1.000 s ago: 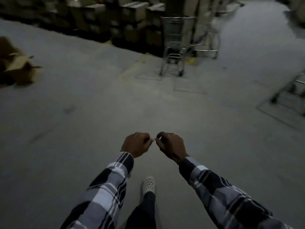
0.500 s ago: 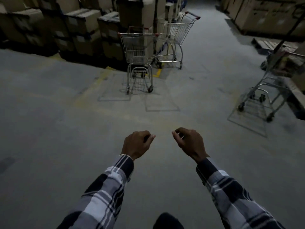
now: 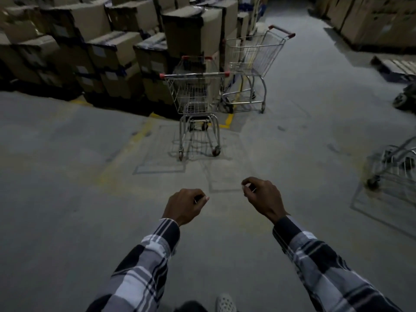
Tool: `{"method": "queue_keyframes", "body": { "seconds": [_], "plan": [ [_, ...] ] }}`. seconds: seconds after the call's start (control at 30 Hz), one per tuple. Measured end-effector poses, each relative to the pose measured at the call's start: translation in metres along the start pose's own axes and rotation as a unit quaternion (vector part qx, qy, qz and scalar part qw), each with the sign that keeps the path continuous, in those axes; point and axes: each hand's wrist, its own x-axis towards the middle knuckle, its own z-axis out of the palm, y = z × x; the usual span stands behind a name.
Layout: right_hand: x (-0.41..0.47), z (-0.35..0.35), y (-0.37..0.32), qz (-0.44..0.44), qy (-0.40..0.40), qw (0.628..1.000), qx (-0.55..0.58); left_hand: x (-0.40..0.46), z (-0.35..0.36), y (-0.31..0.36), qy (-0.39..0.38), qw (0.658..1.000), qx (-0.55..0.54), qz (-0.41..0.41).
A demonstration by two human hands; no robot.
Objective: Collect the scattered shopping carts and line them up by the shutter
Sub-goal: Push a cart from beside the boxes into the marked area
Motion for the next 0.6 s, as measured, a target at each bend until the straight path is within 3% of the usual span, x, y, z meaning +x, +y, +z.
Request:
{"method": "queue_keyframes", "body": {
  "seconds": [0.17, 0.37, 0.6],
  "plan": [
    [0.174, 0.020, -0.010, -0.020, -0.043, 0.998, -0.044, 0.132, -0.019, -0.065, 0.028, 0.999, -0.016, -0.026],
    [0.382, 0.072, -0.045, -0.036, -0.015, 0.998, -0.050, 0.325, -0.049, -0.171, 0.058, 0.997, -0.027, -0.036],
    [0.586, 0.101, -0.095, -0.022, 0.025, 0.998, -0.053, 0.543, -0.113, -0.257, 0.039, 0.999, 0.003, -0.008]
  ]
}}
